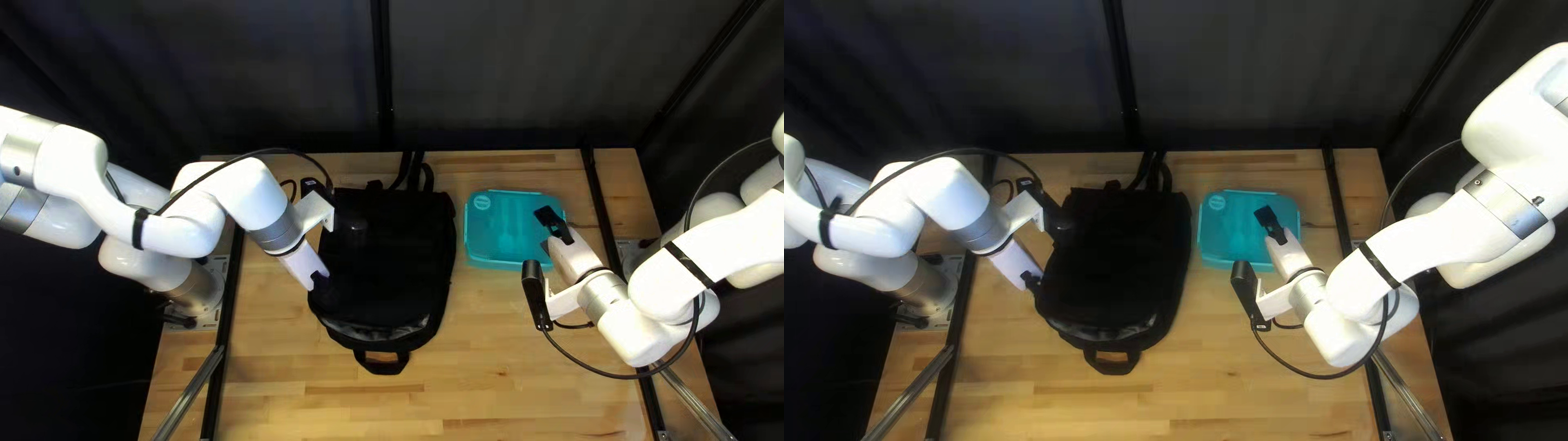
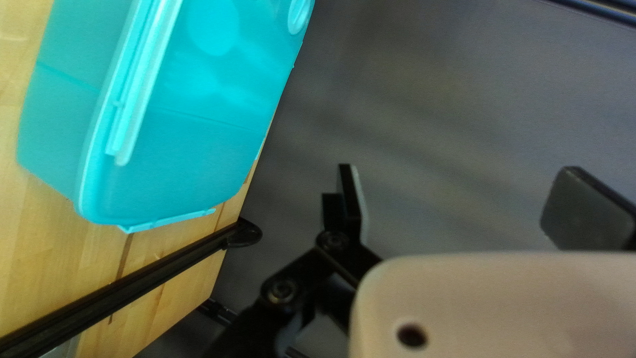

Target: Remove a lunch box from a kids backpack

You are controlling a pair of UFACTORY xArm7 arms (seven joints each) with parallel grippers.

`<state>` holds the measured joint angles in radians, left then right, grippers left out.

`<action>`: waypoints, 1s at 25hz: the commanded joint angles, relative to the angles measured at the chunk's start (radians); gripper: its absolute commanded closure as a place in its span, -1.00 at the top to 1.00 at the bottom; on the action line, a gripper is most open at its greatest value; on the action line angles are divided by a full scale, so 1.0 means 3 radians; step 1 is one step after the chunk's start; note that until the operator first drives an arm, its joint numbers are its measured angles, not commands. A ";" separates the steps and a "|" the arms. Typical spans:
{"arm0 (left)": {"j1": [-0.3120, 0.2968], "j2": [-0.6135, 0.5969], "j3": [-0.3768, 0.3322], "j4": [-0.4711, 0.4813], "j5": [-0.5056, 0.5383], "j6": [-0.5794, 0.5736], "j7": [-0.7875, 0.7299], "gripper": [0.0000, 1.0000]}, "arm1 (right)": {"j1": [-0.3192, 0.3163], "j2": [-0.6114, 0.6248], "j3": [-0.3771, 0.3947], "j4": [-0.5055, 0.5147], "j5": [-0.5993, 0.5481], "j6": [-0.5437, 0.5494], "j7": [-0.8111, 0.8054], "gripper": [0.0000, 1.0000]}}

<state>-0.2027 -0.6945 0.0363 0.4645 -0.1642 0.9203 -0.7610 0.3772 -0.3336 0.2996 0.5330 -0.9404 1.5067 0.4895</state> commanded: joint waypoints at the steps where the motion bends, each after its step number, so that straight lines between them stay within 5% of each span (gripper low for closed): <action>1: 0.0000 0.0004 -0.0052 0.0080 0.0028 0.0075 -0.0053 1.00 | -0.0009 -0.0144 -0.0058 0.0010 0.0026 0.0010 -0.0150 1.00; 17: 0.0372 0.0088 -0.0127 0.1080 0.0588 0.1090 -0.0233 1.00 | -0.0121 -0.1150 -0.0761 -0.0196 -0.0160 -0.0408 -0.1078 1.00; 25: 0.0398 0.0095 -0.0185 0.1107 0.0654 0.1082 -0.0290 1.00 | -0.0151 -0.1496 -0.0961 -0.0333 -0.0294 -0.0550 -0.1276 1.00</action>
<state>-0.0835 -0.6659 -0.0191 0.7963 0.0318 1.2449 -0.8480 0.3323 -0.7797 0.0129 0.4342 -1.0274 1.3430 0.1084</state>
